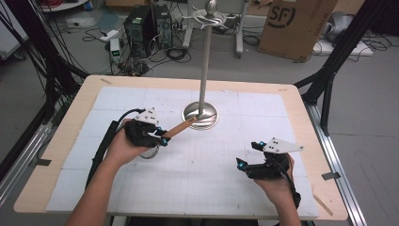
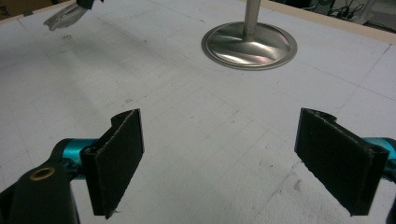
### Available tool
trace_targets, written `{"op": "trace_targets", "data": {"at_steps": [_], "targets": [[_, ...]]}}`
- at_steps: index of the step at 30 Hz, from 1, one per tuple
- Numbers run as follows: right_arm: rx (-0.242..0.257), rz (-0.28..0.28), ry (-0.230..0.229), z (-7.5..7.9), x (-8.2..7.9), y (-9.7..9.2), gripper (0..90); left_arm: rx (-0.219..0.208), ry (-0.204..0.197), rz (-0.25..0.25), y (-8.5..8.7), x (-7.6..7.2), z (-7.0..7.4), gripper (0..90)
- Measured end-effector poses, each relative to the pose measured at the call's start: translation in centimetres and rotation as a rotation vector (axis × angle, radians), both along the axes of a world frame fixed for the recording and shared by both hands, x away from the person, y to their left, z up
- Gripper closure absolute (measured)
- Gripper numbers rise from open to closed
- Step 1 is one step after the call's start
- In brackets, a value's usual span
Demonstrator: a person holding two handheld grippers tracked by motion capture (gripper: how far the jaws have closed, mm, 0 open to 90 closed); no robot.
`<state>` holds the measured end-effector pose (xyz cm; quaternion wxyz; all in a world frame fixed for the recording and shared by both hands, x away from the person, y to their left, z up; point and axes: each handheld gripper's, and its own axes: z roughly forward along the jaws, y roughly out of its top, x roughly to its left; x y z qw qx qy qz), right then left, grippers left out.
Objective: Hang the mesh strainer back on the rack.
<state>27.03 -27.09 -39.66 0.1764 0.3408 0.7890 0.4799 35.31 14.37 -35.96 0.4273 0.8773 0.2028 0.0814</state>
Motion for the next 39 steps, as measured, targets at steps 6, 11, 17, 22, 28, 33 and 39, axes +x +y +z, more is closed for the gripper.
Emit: {"op": "trace_targets", "data": {"at_steps": [6, 11, 17, 22, 28, 33, 39], "targets": [[0.003, -0.002, 0.003, 0.0, 0.0, 0.0, 14.5, -0.089, -0.023, 0.029, 1.3, 0.3, 1.6, 69.1], [0.004, -0.002, 0.001, 0.0, 0.0, 0.0, 14.5, -0.134, -0.041, 0.034, 1.8, 0.4, 2.8, 69.1], [0.003, 0.002, -0.005, 0.1, 0.0, 0.0, 14.5, -0.155, -0.075, 0.024, 1.8, 0.8, 4.6, 69.1], [0.006, -0.002, -0.004, 0.1, -0.1, -0.1, 14.5, -0.195, -0.094, 0.015, 1.9, 1.3, 6.1, 69.1], [0.006, 0.000, -0.005, 0.1, 0.0, -0.1, 14.5, -0.233, -0.116, 0.014, 1.9, 2.0, 7.9, 69.1], [0.005, -0.003, -0.007, 0.2, -0.1, -0.1, 14.5, -0.231, -0.129, 0.008, 1.6, 2.4, 9.2, 69.1], [0.009, -0.002, -0.008, 0.2, -0.1, -0.2, 14.5, -0.238, -0.143, -0.005, 1.1, 2.7, 10.1, 69.1]]}}
